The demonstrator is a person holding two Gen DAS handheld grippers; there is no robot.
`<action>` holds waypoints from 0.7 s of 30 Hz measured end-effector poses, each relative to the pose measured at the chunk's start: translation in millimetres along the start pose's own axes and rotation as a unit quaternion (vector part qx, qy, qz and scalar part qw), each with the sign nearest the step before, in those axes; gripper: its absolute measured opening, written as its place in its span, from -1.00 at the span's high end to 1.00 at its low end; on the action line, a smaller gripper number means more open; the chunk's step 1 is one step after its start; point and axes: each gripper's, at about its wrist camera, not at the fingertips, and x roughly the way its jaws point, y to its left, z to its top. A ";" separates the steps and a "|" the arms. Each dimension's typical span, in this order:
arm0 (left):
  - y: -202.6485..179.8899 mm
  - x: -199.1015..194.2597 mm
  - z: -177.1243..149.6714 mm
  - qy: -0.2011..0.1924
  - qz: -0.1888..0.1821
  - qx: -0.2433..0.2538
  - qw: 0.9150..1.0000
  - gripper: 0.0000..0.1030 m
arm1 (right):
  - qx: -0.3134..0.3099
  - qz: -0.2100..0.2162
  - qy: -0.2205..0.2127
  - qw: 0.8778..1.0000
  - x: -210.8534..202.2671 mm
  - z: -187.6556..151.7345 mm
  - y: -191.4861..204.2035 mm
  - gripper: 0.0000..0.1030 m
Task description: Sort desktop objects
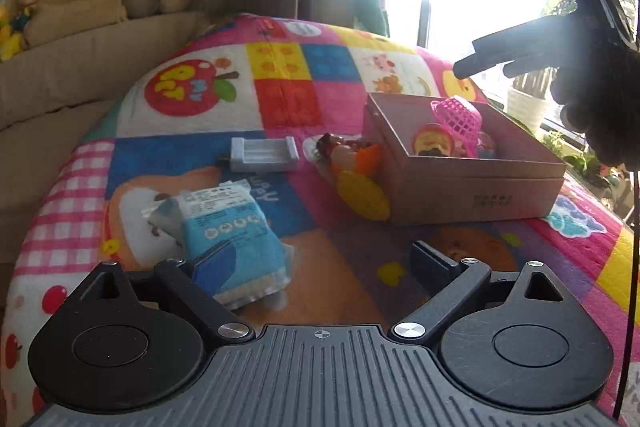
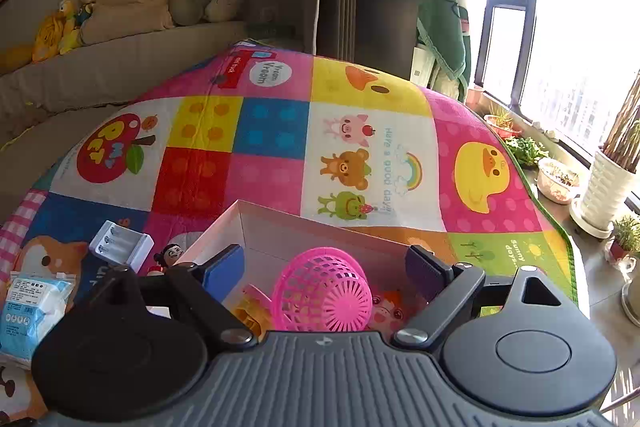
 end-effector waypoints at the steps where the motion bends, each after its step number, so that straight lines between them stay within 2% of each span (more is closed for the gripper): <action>1: 3.3 -0.5 -0.7 0.000 0.006 -0.004 1.000 -0.89 | -0.007 0.006 0.000 1.000 -3.2 3.0 6.5 -0.72; 3: 10.0 -2.2 -2.2 -0.002 0.011 -0.015 1.000 -0.89 | -0.024 0.021 0.003 1.000 -3.9 12.3 24.2 -0.73; 6: 15.9 -4.9 -3.8 -0.005 0.011 -0.030 0.999 -0.94 | -0.034 0.074 0.032 0.996 10.3 31.0 58.7 -0.71; 8: 16.6 -6.7 -6.2 -0.006 0.009 -0.033 0.999 -0.94 | -0.044 0.105 0.074 0.991 35.8 41.5 87.2 -0.38; 9: 16.2 -7.7 -7.4 -0.006 0.006 -0.032 0.999 -0.94 | -0.052 0.110 0.098 0.988 51.5 44.3 100.7 0.01; 10: 16.2 -8.5 -8.5 -0.005 0.004 -0.033 0.999 -0.94 | -0.061 0.107 0.127 0.984 71.2 45.5 115.5 0.25; 11: 16.8 -10.3 -10.1 -0.004 0.002 -0.033 0.999 -0.94 | -0.066 0.097 0.147 0.982 89.4 45.9 127.2 0.32; 15: 26.1 -15.5 -16.8 0.001 0.004 -0.048 0.999 -0.94 | -0.107 0.026 0.169 0.979 145.1 42.7 178.8 0.36; 17: 33.1 -15.7 -21.0 0.009 0.005 -0.059 0.998 -0.94 | -0.100 0.014 0.198 0.975 166.4 41.3 185.3 0.40; 19: 38.7 -16.2 -25.1 0.017 -0.002 -0.072 0.997 -0.94 | -0.112 0.001 0.203 0.973 170.9 41.3 190.5 0.43; 21: 39.7 -17.8 -28.0 0.021 -0.013 -0.078 0.997 -0.94 | -0.107 0.023 0.217 0.970 165.0 41.2 196.0 0.43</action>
